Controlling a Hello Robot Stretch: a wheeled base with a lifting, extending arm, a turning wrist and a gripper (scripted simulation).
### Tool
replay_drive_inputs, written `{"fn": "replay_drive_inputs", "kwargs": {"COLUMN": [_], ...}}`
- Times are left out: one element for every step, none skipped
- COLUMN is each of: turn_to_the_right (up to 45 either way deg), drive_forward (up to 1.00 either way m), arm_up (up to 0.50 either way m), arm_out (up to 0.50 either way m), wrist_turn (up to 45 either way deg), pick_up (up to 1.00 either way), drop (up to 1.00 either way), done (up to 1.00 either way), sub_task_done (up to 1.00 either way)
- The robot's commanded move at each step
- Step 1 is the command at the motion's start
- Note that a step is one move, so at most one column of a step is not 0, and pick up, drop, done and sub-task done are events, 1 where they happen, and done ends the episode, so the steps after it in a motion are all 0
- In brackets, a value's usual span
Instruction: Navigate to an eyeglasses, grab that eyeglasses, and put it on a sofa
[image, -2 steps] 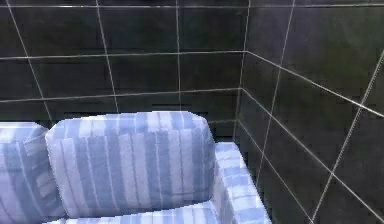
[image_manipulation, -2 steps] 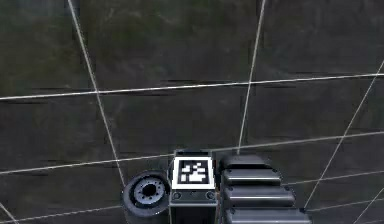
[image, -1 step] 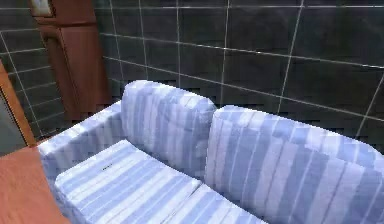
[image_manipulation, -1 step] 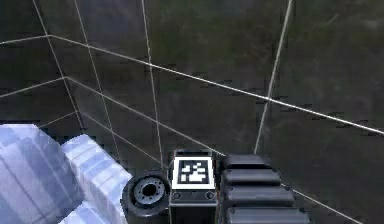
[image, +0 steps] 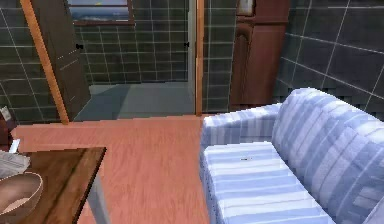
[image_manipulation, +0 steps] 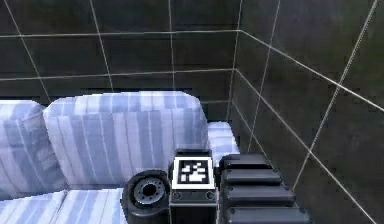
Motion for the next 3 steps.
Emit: {"fn": "replay_drive_inputs", "kwargs": {"turn_to_the_right": [-9.0, 0.0, 45.0], "drive_forward": [0.0, 0.55, 0.0], "arm_up": [0.0, 0.0, 0.0], "arm_out": [0.0, 0.0, 0.0], "wrist_turn": [0.0, 0.0, 0.0], "pick_up": [0.0, 0.0, 0.0], "drop": [0.0, 0.0, 0.0], "done": [0.0, 0.0, 0.0], "sub_task_done": [0.0, 0.0, 0.0]}}
